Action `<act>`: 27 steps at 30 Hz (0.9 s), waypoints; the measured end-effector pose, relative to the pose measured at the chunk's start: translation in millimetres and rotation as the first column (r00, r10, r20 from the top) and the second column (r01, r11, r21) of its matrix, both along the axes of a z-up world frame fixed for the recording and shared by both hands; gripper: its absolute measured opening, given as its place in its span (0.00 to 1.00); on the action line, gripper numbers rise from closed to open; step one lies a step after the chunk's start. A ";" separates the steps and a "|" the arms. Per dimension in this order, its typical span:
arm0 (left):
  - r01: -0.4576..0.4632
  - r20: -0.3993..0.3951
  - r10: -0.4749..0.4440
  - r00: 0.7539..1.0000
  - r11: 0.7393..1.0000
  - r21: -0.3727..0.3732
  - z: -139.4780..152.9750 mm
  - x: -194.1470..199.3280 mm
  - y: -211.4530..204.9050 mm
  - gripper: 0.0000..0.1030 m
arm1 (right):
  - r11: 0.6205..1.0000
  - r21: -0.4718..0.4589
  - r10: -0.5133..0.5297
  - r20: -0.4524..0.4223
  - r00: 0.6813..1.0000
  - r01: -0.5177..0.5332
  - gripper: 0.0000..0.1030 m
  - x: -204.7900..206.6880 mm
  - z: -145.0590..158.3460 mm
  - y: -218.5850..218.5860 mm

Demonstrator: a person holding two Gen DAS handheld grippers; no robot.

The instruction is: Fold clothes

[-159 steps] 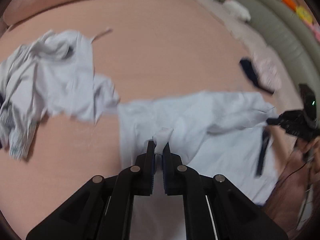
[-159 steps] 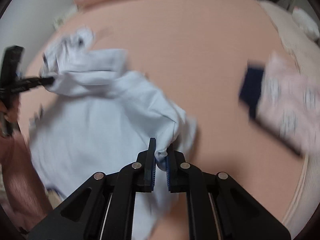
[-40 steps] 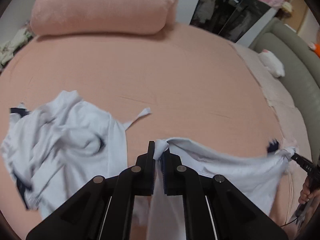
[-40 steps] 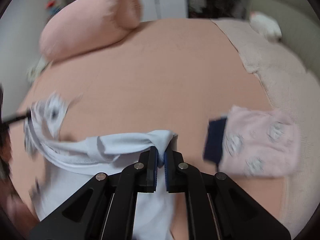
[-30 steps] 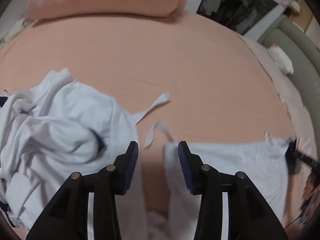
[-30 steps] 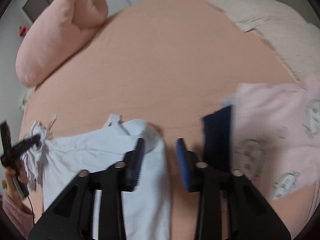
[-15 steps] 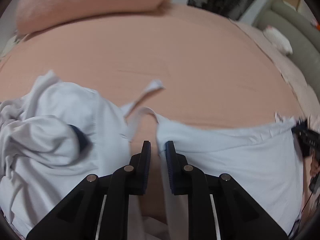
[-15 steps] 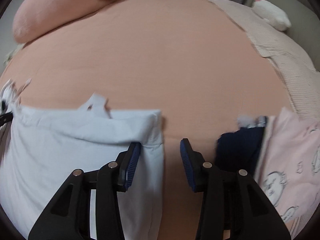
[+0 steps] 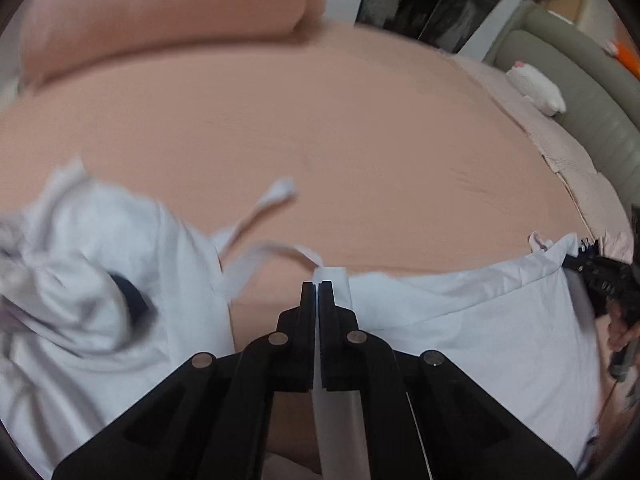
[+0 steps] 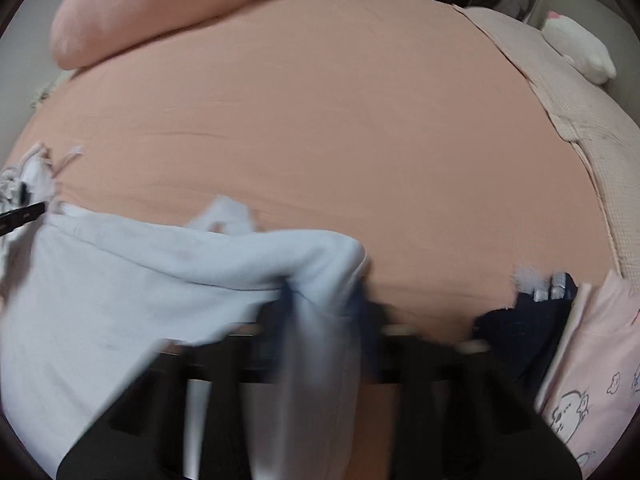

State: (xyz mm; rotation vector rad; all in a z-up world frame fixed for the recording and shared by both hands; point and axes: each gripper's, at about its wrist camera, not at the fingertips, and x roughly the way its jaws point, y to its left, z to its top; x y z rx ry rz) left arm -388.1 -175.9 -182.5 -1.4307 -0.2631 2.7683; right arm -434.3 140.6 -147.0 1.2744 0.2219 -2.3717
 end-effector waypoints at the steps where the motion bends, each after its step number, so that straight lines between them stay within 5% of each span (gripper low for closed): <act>1: -0.021 -0.009 0.021 1.000 1.000 -0.017 0.6 1.9 -3.4 0.01 | 1.000 0.007 0.013 -0.016 1.000 -0.013 0.10 3.9 0.4 -2.7; 5: -0.066 0.061 0.069 0.996 0.996 -0.062 -26.6 -4.4 -19.4 0.01 | 0.998 0.042 -0.049 0.028 0.998 0.047 0.11 4.1 -15.1 13.1; 8: -0.027 0.090 0.021 0.996 0.997 0.068 -15.4 -6.0 -22.7 0.03 | 0.996 0.024 -0.087 0.125 0.988 0.085 0.17 -4.0 -22.9 25.1; 10: 0.028 0.087 -0.040 0.995 0.991 0.131 -9.0 -4.1 -17.4 0.18 | 0.994 -0.035 -0.091 0.176 0.980 0.099 0.33 -5.5 -17.0 33.9; 11: 0.048 0.077 -0.058 0.995 0.991 0.128 -6.9 -3.6 -13.0 0.45 | 0.994 -0.038 -0.092 0.166 0.982 0.099 0.37 -3.9 -12.8 35.2; 12: 0.058 0.072 -0.069 0.995 0.987 0.148 -6.7 -4.9 -10.7 0.60 | 0.995 -0.035 -0.092 0.150 0.984 0.098 0.37 -2.0 -8.4 35.9; 14: 0.064 0.068 -0.079 0.995 0.976 0.209 -7.5 -7.2 -5.7 0.60 | 0.995 -0.021 -0.098 0.126 0.987 0.101 0.38 0.5 -5.0 38.1; 15: 0.062 0.060 -0.077 0.995 0.974 0.217 -6.7 -6.8 -1.7 0.52 | 0.994 -0.007 -0.105 0.121 0.987 0.107 0.38 0.8 -7.2 39.7; 16: 0.066 0.058 -0.079 0.995 0.977 0.204 -8.1 -10.1 3.0 0.38 | 0.994 0.008 -0.112 0.115 0.987 0.112 0.39 1.0 -9.3 41.3; 17: 0.071 0.075 -0.086 0.994 0.982 0.176 -14.3 -11.8 11.8 0.05 | 0.993 0.022 -0.119 0.110 0.987 0.117 0.46 1.2 -11.5 42.9; 22: 0.076 0.044 -0.075 0.996 0.997 -0.008 -4.5 -9.2 31.2 0.03 | 0.988 0.072 -0.143 0.093 0.985 0.137 0.48 -8.3 -19.3 36.3; 27: 0.015 0.093 -0.009 0.996 0.998 -0.062 -4.4 -9.3 24.4 0.07 | 0.986 0.046 -0.166 0.085 0.982 0.163 0.45 -22.9 -19.6 32.0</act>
